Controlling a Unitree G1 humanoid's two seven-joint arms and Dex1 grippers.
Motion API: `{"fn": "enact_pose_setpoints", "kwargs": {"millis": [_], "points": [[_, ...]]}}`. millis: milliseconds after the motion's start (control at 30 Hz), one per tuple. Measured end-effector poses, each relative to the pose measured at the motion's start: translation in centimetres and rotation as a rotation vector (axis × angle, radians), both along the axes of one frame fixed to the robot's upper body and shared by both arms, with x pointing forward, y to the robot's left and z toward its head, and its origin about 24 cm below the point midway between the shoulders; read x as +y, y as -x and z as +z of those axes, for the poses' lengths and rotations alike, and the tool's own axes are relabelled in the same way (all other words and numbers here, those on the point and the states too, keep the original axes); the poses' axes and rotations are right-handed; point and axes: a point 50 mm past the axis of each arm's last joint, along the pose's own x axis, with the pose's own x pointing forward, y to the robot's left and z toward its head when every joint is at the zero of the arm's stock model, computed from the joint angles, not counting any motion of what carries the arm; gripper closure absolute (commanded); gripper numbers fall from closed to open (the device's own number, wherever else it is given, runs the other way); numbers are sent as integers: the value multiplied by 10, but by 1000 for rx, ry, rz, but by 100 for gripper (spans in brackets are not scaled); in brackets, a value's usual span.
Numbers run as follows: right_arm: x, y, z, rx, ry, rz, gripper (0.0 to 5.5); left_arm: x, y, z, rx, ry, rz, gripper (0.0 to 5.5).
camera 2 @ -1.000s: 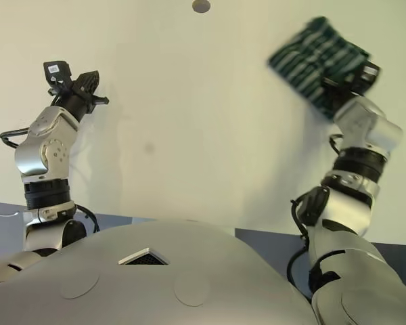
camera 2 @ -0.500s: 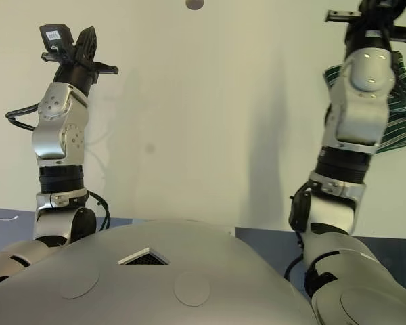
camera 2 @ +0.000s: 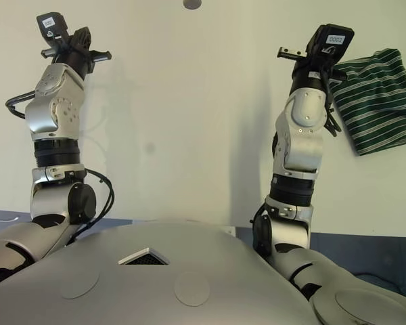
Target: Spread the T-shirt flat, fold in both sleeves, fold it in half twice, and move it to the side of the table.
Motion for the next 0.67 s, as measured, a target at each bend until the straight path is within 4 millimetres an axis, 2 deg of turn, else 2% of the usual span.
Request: {"fn": "enact_pose_setpoints", "kwargs": {"millis": [100, 200, 333, 433, 667], "points": [[-2, 6, -7, 9, -6, -43, 550, -4, -5, 9, -26, -57, -80, 547], [11, 9, -16, 28, -29, -20, 550, -6, -6, 19, -72, -80, -140, 547], [15, 8, -15, 8, -33, 9, 550, -5, -6, 24, -91, -89, -166, 547], [12, 2, -18, 25, -28, 28, 550, -3, -4, 23, -95, -85, -135, 547], [19, -20, -5, -22, -38, 73, 550, -22, -9, 26, -176, -53, -149, 547]]}}
